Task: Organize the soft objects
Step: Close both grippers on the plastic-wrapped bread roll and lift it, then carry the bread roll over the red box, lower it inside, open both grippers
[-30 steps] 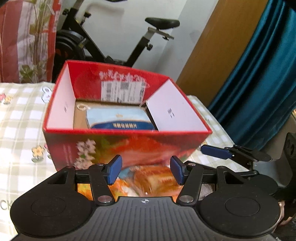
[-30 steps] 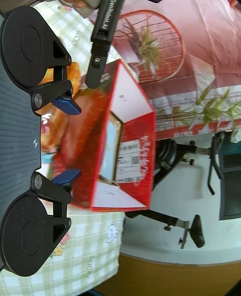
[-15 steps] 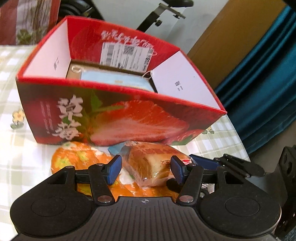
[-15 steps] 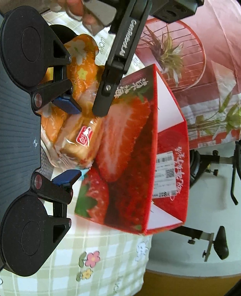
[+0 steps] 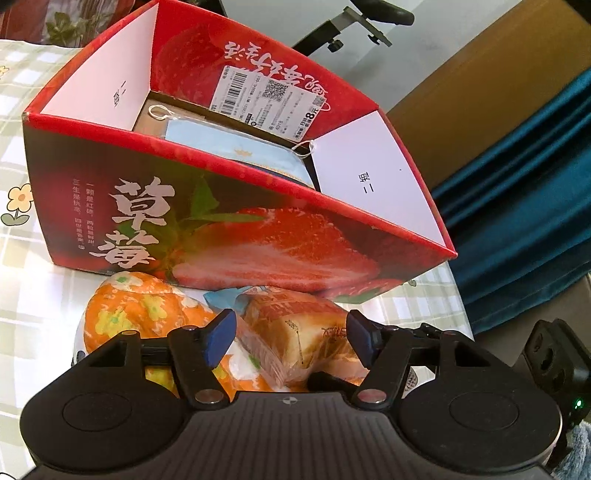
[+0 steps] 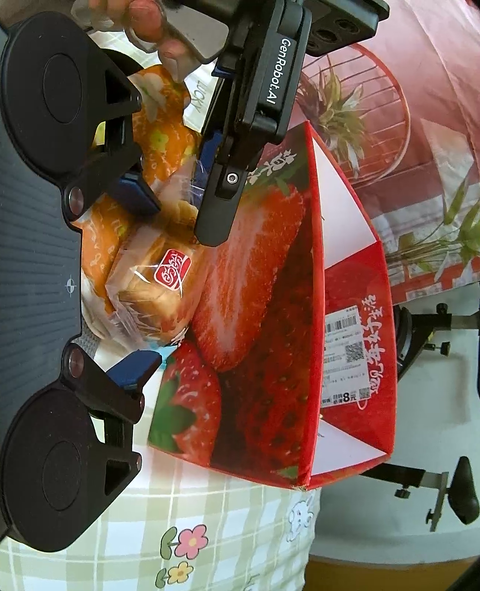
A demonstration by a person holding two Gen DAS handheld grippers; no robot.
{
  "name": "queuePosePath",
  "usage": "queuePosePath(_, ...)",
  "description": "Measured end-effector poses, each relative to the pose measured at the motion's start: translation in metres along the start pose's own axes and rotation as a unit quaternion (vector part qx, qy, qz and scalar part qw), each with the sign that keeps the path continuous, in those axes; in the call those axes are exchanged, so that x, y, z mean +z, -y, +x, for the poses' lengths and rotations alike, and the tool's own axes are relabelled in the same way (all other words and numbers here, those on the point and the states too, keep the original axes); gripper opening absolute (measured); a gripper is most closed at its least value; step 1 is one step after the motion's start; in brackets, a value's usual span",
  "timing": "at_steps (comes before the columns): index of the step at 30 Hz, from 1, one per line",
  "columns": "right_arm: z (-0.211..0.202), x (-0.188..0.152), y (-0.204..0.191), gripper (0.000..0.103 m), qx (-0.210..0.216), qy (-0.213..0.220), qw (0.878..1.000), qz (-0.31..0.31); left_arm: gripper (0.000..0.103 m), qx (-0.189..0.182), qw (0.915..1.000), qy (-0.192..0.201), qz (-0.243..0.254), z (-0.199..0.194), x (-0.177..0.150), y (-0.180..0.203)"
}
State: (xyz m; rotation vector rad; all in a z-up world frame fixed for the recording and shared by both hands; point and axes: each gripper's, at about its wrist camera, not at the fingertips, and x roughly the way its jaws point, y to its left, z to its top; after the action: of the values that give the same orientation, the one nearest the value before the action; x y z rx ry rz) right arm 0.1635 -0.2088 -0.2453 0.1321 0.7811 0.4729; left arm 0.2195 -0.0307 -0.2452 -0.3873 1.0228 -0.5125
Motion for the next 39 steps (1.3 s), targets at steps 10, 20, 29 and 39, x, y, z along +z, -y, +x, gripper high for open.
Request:
queuePosePath(10, -0.003, 0.001, -0.005, 0.058, 0.015, 0.005, 1.000, -0.011, 0.062, -0.016, 0.9990, -0.005, 0.042, 0.002, -0.006, 0.011)
queuePosePath(20, -0.017, 0.005, -0.019, 0.054, 0.000, 0.017, 0.999, -0.038, 0.062, -0.020, 0.9976, 0.009, 0.065, -0.013, -0.008, 0.020)
queuePosePath(29, -0.046, 0.018, -0.039, 0.054, -0.010, 0.050, 0.996, -0.069, 0.062, -0.021, 0.9945, 0.045, 0.092, -0.049, -0.010, 0.039)
queuePosePath(39, -0.077, 0.044, -0.065, 0.054, -0.015, 0.086, 0.991, -0.106, 0.062, -0.029, 0.9897, 0.093, 0.105, -0.092, -0.007, 0.055)
